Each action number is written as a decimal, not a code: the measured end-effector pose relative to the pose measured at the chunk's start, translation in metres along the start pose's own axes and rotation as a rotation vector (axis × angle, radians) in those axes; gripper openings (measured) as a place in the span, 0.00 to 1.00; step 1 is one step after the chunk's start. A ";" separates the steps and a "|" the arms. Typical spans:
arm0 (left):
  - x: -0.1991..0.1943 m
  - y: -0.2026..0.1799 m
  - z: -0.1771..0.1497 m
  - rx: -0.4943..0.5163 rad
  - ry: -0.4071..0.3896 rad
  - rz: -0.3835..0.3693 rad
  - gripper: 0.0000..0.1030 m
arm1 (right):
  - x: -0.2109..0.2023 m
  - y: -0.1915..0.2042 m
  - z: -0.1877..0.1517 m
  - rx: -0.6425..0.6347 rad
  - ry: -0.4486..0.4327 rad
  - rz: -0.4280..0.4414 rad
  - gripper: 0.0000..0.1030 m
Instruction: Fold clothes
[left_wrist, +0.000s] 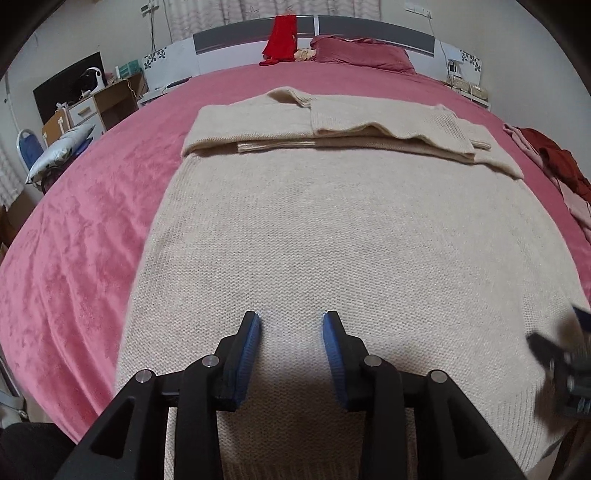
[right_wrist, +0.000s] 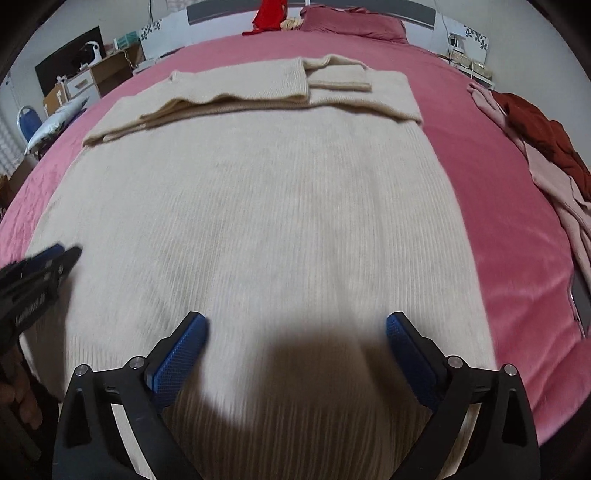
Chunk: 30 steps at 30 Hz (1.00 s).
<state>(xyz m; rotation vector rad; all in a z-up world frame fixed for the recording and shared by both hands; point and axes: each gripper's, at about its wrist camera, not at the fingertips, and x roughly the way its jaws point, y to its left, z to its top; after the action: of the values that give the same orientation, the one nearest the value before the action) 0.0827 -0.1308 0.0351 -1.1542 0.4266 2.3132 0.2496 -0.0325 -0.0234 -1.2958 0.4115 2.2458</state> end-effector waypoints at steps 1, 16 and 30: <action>0.000 0.001 0.000 -0.003 -0.001 -0.001 0.35 | -0.002 0.001 -0.004 -0.002 0.014 0.002 0.98; -0.015 0.058 -0.020 0.008 0.133 0.050 0.41 | -0.047 -0.026 0.049 0.015 -0.134 0.178 0.99; -0.050 0.054 0.023 -0.003 -0.055 0.162 0.40 | -0.038 0.063 -0.034 -0.333 0.017 0.228 0.99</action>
<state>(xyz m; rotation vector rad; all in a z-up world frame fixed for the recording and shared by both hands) 0.0618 -0.1792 0.0916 -1.0908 0.5132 2.4784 0.2541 -0.1114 -0.0071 -1.4972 0.2033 2.5787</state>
